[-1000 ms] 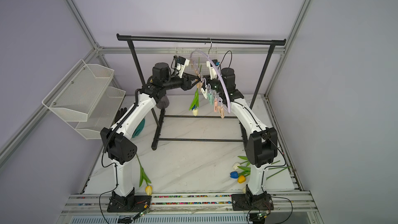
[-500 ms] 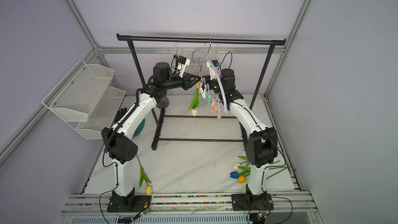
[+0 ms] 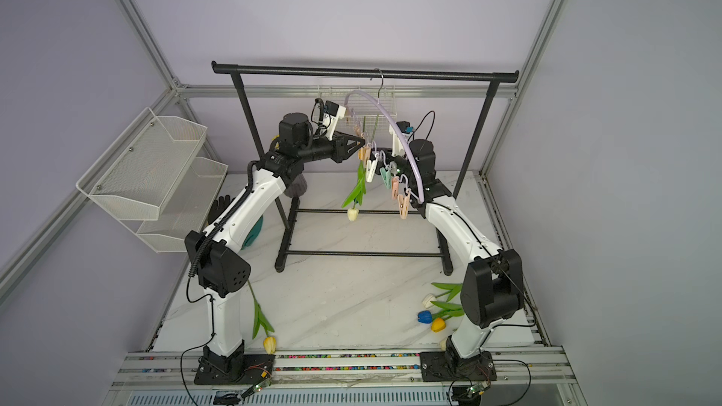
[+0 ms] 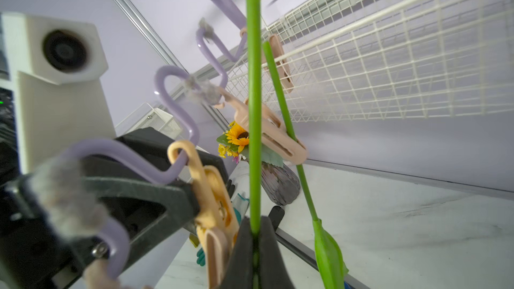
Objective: Dry the flowers on a clothes hanger
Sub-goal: Open the clamp at the hanger, then clamp the flower onto the hanger.
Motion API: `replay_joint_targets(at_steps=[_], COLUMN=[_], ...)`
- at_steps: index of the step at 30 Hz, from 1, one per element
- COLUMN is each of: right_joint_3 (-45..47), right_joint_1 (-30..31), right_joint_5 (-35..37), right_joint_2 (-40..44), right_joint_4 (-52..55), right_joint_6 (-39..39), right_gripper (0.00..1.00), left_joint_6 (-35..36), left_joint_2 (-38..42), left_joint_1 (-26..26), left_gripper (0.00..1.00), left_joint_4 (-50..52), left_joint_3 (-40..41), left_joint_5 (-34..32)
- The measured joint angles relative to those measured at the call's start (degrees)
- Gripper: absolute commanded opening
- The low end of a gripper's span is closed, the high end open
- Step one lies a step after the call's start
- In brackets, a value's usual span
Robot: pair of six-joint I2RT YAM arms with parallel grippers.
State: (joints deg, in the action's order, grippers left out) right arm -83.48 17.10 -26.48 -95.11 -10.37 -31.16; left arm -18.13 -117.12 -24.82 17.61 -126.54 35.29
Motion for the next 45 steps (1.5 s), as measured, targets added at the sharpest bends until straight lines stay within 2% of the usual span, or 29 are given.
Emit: replay_joint_targets(at_steps=[11, 17, 29, 45], right_joint_3=[13.2, 16.3, 16.3, 16.3], right_joint_1=[0.1, 1.0, 3.0, 3.3], right_joint_5=[0.0, -0.2, -4.3, -6.7], right_joint_2=[1.4, 1.1, -0.6, -0.7], right_joint_4=[-10.8, -15.2, -23.8, -26.1], right_joint_6=[-14.2, -19.3, -24.5, -23.9], right_gripper=[0.00, 0.00, 0.00, 0.00], left_joint_6=[-1.8, -2.3, -2.5, -2.5], left_joint_2=[0.0, 0.0, 0.0, 0.0], left_joint_1=[-0.1, -0.1, -0.1, -0.1], left_gripper=[0.22, 0.20, 0.19, 0.17], left_joint_4=[-0.8, -0.8, -2.5, -3.0], left_joint_3=[0.0, 0.0, 0.9, 0.9], left_joint_5=[-0.2, -0.2, -0.4, -0.6])
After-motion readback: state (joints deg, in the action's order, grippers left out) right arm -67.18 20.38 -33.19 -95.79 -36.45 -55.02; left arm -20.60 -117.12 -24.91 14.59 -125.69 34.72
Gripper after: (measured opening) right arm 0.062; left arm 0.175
